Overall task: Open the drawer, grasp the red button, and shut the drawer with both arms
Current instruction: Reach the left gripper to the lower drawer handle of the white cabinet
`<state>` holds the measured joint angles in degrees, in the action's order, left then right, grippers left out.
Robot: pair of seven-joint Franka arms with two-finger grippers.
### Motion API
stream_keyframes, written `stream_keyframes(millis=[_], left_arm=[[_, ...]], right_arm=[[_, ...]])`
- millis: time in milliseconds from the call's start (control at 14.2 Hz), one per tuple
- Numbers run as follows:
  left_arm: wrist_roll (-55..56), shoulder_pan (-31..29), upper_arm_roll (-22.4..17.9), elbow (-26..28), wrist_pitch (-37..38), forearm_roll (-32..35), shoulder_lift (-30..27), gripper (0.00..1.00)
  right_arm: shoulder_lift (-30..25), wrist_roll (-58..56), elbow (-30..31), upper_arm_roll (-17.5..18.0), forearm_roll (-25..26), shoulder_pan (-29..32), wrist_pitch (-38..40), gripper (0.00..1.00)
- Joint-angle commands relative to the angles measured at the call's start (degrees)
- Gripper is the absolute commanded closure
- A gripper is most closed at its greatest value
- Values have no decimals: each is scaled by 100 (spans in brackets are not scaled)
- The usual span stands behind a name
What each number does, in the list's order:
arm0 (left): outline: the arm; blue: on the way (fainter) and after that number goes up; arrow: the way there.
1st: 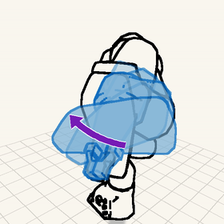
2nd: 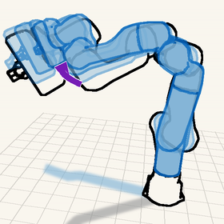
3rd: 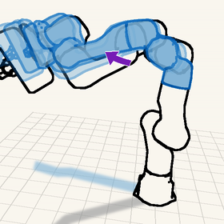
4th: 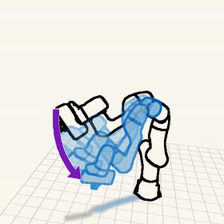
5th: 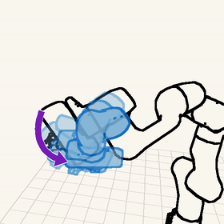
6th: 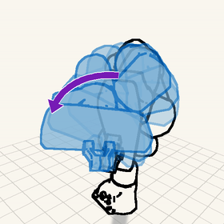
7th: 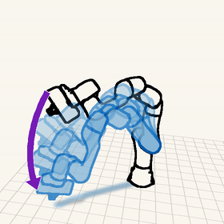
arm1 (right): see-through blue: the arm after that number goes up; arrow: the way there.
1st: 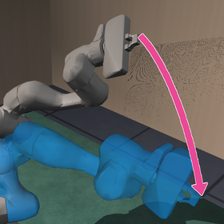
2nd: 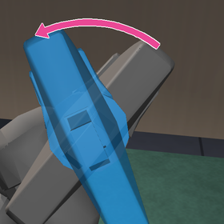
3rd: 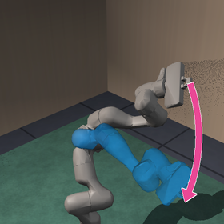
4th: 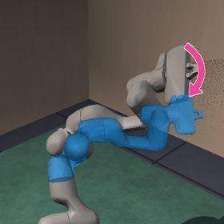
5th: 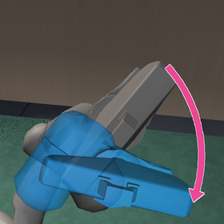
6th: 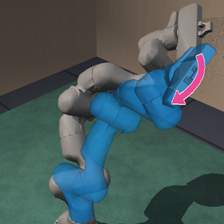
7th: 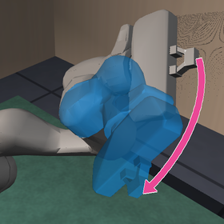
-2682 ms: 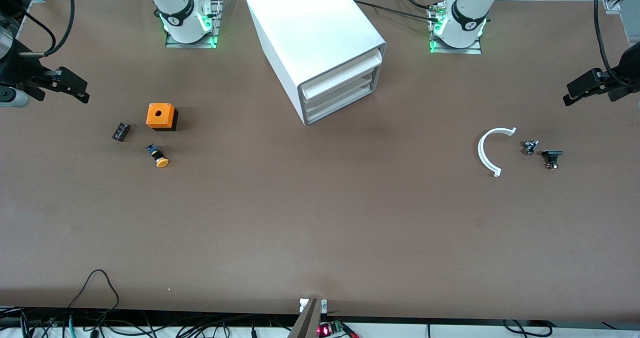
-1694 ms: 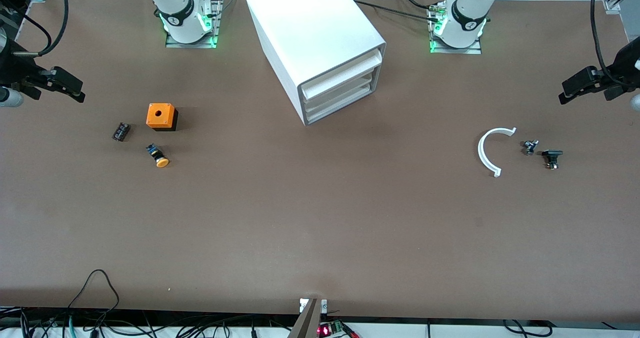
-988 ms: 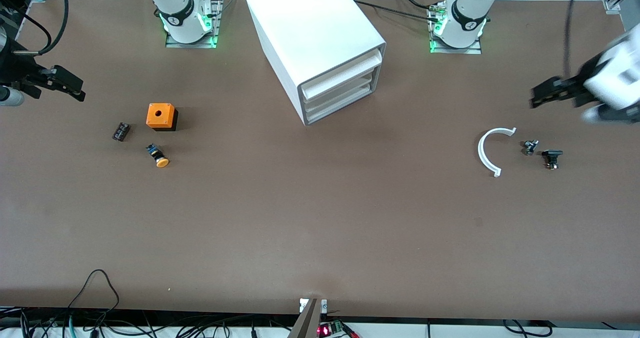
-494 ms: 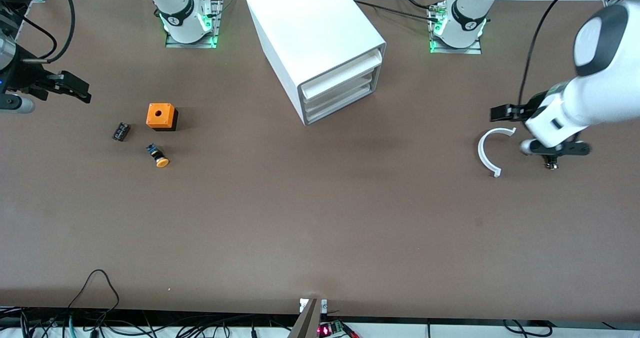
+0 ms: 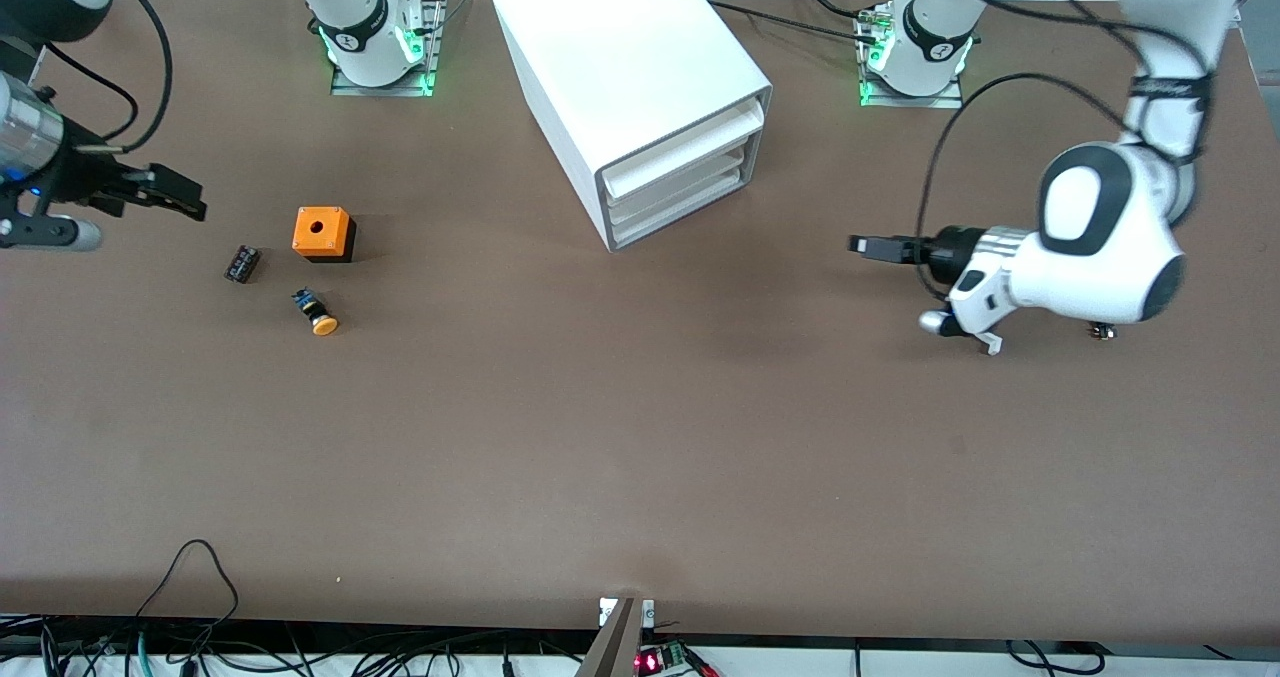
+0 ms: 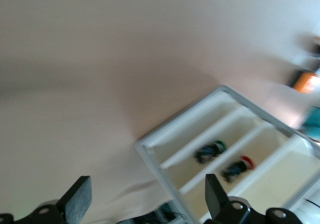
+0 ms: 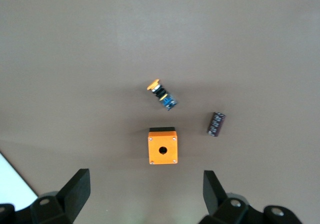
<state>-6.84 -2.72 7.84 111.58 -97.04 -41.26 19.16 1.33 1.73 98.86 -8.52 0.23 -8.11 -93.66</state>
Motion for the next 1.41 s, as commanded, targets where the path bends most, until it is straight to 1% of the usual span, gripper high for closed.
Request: stream_keyframes(millis=[0,212,353,424,565,635,706,776,918,988,1059,1129,1200,1341], left_arm=[[-1280,17,164,610,-201,-1171,96,0],[-2591,175,480,952,-429,-1690,316,0],[-3451,280,630,1321,-579,-2392,482,0],[-3856,368,657,1410,-588,-2552,562,1],[-4080,535,666,1480,-580,-2598,641,5],[-4080,579,692,1507,-580,-2598,633,9],[-4071,588,823,1516,-588,-2598,641,13],[-4054,597,911,1533,-632,-2607,659,14],[-4045,597,1104,1577,-729,-2607,659,21],[-4036,597,1131,1595,-825,-2607,659,24],[-4036,623,1184,1604,-887,-2607,659,25],[-4036,632,1202,1613,-922,-2607,668,33],[-4036,667,1245,1630,-931,-2607,668,36],[-4027,676,1281,1648,-931,-2607,668,52]], right_arm=[[402,-59,-122,-18,-217,-24,-108,0],[692,-50,-122,43,-243,-76,-389,0],[842,-41,-122,69,-243,-191,-513,0],[878,-33,-122,69,-243,-234,-513,0],[904,-41,-113,69,-252,-252,-513,0],[904,-41,-113,69,-252,-252,-513,0],[904,-41,-113,69,-252,-244,-513,0],[913,-41,-113,69,-252,-244,-513,0],[904,-41,-113,69,-252,-252,-513,0],[904,-41,-113,69,-252,-252,-513,0],[904,-50,-113,69,-252,-244,-513,0],[904,-50,-122,69,-252,-244,-513,0],[904,-50,-122,69,-252,-244,-513,0],[913,-85,-122,78,-261,-235,-504,0]])
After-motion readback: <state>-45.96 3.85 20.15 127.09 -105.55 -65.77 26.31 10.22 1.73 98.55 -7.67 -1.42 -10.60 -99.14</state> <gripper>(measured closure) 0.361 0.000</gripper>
